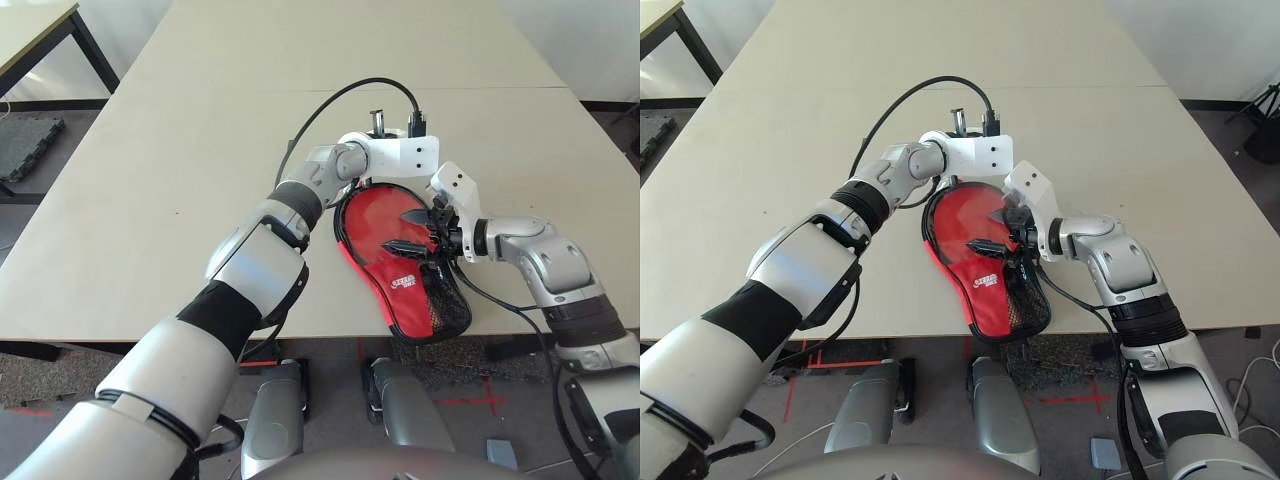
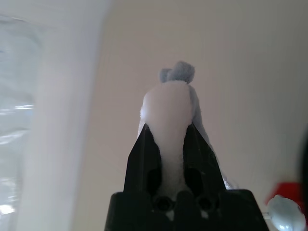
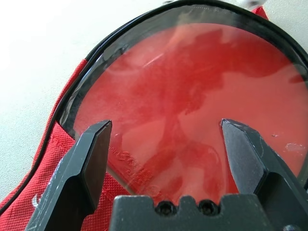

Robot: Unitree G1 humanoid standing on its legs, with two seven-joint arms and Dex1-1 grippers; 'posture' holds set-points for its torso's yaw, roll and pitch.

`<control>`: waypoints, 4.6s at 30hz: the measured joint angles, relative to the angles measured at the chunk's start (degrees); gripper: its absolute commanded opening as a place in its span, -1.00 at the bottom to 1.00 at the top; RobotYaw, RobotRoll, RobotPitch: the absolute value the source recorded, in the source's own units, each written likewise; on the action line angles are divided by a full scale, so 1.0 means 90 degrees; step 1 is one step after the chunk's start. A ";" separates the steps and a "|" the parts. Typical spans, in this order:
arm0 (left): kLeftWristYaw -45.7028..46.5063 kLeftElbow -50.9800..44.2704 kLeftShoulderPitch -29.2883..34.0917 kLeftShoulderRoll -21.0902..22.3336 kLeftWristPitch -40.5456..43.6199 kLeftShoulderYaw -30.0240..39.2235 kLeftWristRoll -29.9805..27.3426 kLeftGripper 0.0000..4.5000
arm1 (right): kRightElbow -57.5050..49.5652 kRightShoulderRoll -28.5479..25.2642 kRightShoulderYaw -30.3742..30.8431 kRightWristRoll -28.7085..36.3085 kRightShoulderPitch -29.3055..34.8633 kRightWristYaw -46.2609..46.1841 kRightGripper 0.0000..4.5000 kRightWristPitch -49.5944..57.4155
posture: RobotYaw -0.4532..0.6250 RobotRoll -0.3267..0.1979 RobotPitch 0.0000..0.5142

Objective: Store the ping-pong paddle in its case and zip it.

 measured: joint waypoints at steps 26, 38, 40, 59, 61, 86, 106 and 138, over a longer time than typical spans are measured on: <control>-0.2077 -0.0099 0.0659 -0.0266 -0.0027 0.0574 -0.0650 -0.31 | -0.0167 -0.0067 -0.0107 0.0109 0.0227 -0.0065 1.00 0.0105 | -0.36 0.25 -0.33; -0.3471 -0.0232 0.0819 -0.0272 0.0450 0.1098 -0.1103 0.99 | 0.0012 -0.0083 -0.0094 0.0143 -0.0012 0.0012 1.00 0.0112 | -0.26 0.25 -0.38; -0.3721 -0.0244 0.0797 -0.0249 0.0579 0.1320 -0.1320 0.99 | 0.0108 -0.0079 0.0027 0.0097 -0.0033 0.0041 1.00 0.0099 | -0.26 0.25 -0.39; -0.5141 -0.0399 0.0598 0.0967 0.1288 0.2012 -0.2134 0.99 | 0.0479 -0.0232 0.0182 0.0050 -0.0324 0.0414 1.00 -0.0103 | -0.13 0.25 -0.41; -0.5440 -0.0493 0.0603 0.1019 0.1383 0.2122 -0.2311 0.99 | 0.0484 -0.0263 0.0183 0.0051 -0.0325 0.0446 1.00 -0.0119 | -0.13 0.25 -0.41; -0.7436 -0.5317 0.3101 0.1623 0.3981 0.1671 -0.3797 0.99 | 0.0633 -0.1122 0.0158 0.0061 -0.0409 0.1033 1.00 -0.0230 | -0.13 0.25 -0.46; -0.6773 -0.4587 0.3261 0.1133 0.3313 0.0614 -0.3543 0.99 | 0.2473 -0.0428 -0.0218 -0.0157 -0.2132 0.0375 1.00 -0.1010 | -0.14 0.25 -0.44; -0.6807 -0.5217 0.3515 0.1264 0.3653 0.0564 -0.3562 0.99 | 0.7728 0.2519 -0.1387 -0.0637 -0.4400 -0.2586 1.00 -0.3457 | 0.02 0.25 -0.34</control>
